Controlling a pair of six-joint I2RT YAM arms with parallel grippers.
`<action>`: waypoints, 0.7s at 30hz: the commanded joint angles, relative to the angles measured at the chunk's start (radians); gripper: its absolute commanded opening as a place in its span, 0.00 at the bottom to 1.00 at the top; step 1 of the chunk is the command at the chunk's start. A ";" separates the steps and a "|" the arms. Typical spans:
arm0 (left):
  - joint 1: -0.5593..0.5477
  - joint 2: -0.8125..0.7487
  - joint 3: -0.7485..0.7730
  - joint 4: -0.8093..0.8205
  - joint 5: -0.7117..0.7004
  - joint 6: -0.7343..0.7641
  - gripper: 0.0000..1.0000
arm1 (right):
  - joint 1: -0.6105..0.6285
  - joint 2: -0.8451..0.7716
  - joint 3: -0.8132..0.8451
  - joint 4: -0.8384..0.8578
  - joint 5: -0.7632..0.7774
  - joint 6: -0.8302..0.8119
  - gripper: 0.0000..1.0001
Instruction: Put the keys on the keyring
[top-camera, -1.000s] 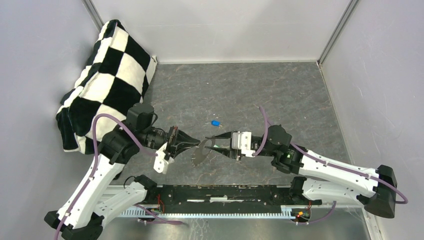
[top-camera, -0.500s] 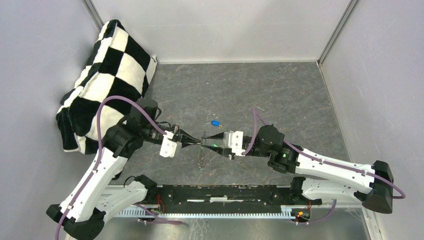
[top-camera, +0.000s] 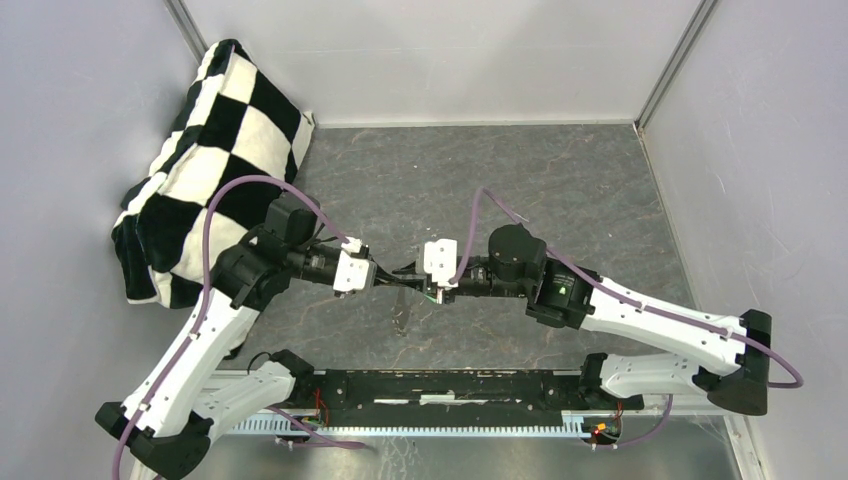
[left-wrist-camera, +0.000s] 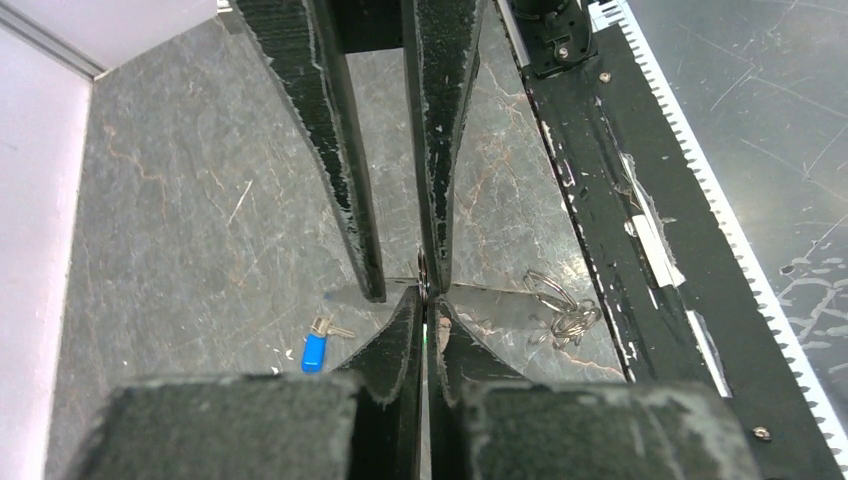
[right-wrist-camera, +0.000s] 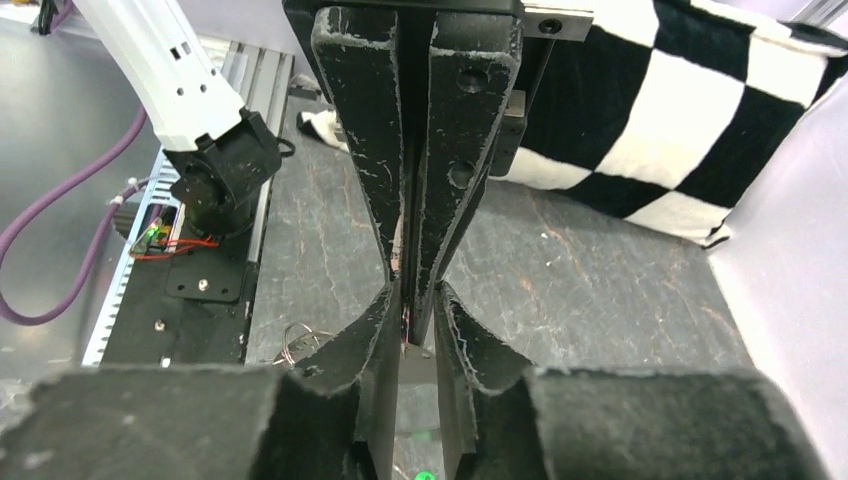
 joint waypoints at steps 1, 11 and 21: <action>-0.003 -0.006 0.043 0.017 -0.008 -0.093 0.02 | 0.003 0.024 0.091 -0.139 0.020 0.007 0.22; -0.004 0.008 0.089 -0.079 0.007 -0.035 0.02 | 0.004 0.071 0.183 -0.250 0.061 -0.028 0.09; -0.003 0.005 0.096 -0.084 0.051 -0.045 0.17 | -0.001 -0.030 0.002 0.029 0.083 0.059 0.00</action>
